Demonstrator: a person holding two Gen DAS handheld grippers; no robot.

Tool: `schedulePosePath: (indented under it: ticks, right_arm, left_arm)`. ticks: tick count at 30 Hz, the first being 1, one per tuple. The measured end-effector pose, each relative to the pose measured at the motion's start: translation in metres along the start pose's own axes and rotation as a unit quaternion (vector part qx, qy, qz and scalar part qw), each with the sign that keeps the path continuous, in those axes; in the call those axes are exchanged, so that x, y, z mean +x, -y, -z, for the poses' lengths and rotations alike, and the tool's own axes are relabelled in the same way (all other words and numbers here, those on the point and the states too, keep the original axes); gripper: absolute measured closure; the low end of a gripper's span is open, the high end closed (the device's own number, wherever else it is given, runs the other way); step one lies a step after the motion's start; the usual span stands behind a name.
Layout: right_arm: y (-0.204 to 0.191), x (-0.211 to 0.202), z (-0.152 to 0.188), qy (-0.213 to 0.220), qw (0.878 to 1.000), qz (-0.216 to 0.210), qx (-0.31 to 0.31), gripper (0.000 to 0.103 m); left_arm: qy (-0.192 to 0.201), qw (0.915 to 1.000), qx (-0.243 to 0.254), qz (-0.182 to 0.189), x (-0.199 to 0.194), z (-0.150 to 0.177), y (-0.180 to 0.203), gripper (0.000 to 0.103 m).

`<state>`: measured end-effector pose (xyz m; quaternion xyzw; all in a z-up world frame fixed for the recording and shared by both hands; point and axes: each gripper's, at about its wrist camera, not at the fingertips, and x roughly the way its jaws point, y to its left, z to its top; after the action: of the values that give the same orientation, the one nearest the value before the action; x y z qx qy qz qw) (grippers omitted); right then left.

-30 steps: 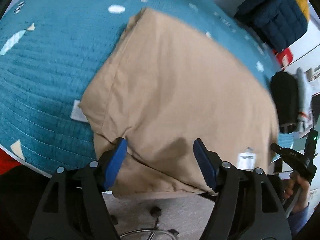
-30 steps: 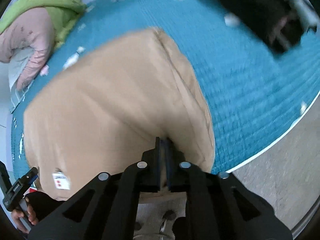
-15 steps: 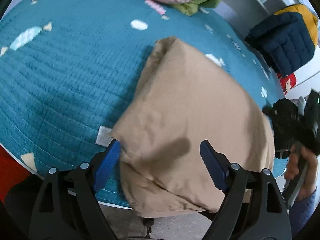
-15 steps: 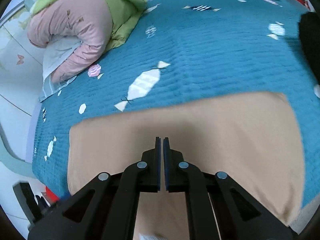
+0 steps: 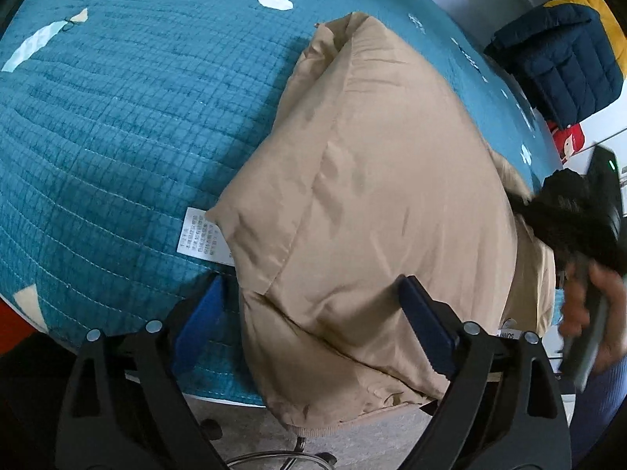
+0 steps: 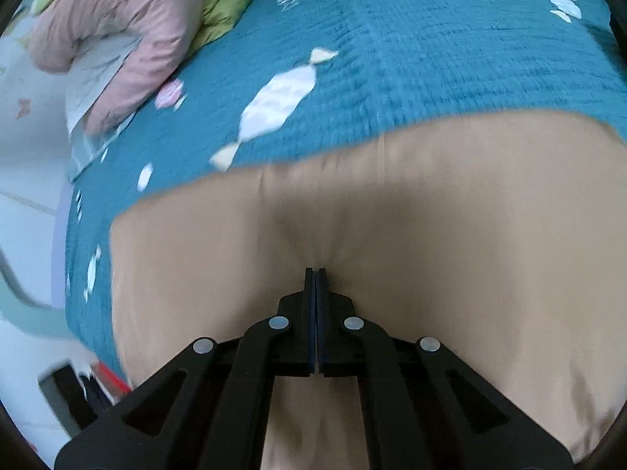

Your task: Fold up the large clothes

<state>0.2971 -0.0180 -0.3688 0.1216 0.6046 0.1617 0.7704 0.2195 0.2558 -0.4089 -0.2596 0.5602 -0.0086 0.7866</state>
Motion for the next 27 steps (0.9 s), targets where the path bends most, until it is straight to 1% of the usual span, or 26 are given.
schedulePosePath:
  ticks: [4, 6, 8, 11, 12, 14, 16, 18, 20, 22, 24, 26, 27]
  right_arm:
    - [-0.002, -0.01, 0.044, -0.01, 1.0, 0.002, -0.012, 0.103]
    - [0.0, -0.008, 0.064, -0.011, 1.0, 0.011, -0.016, 0.103]
    - [0.006, -0.003, 0.078, -0.007, 1.0, 0.008, -0.011, 0.103]
    - [0.014, -0.005, 0.085, 0.005, 1.0, -0.003, 0.0, 0.103]
    - [0.013, -0.008, 0.086, 0.004, 1.0, 0.001, 0.0, 0.103]
    - [0.004, -0.018, 0.091, -0.004, 1.0, 0.013, -0.006, 0.103]
    - [-0.001, -0.024, 0.102, -0.015, 1.0, 0.008, -0.011, 0.103]
    - [-0.003, -0.021, 0.117, -0.027, 0.999, 0.014, -0.015, 0.103]
    - [0.003, -0.012, 0.129, -0.03, 0.999, 0.013, -0.011, 0.103]
    - [0.01, -0.007, 0.129, -0.026, 1.0, 0.001, 0.0, 0.103]
    - [0.013, -0.002, 0.122, -0.031, 0.999, -0.012, 0.015, 0.103]
    - [0.011, -0.002, 0.117, -0.033, 0.999, -0.011, 0.01, 0.103]
    - [0.011, -0.002, 0.116, -0.032, 0.999, -0.011, 0.009, 0.103]
  left_arm:
    - [0.001, 1.0, -0.001, -0.001, 0.002, -0.001, 0.004, 0.013]
    - [0.001, 1.0, -0.002, 0.001, 0.004, 0.0, 0.007, 0.013]
    - [0.002, 1.0, -0.003, 0.004, 0.004, 0.001, 0.006, 0.012]
    - [0.004, 0.9999, -0.01, 0.012, 0.002, 0.002, 0.001, 0.012]
    - [0.004, 0.9998, -0.011, 0.015, 0.001, 0.003, 0.0, 0.012]
    - [0.003, 0.9996, -0.015, 0.023, -0.001, 0.003, -0.003, 0.012]
    - [0.004, 0.9992, -0.02, 0.033, -0.004, 0.003, -0.008, 0.012]
    - [0.003, 0.9985, -0.032, 0.043, -0.005, 0.004, -0.013, 0.012]
    - [0.0, 0.9982, -0.036, 0.048, -0.006, 0.003, -0.016, 0.012]
    - [-0.004, 0.9982, -0.035, 0.049, -0.007, 0.003, -0.017, 0.012]
    - [-0.011, 0.9982, -0.033, 0.048, -0.007, 0.004, -0.016, 0.012]
    - [-0.017, 0.9986, -0.027, 0.043, -0.005, 0.004, -0.009, 0.012]
    - [-0.019, 0.9983, -0.027, 0.047, -0.006, 0.004, -0.008, 0.012]
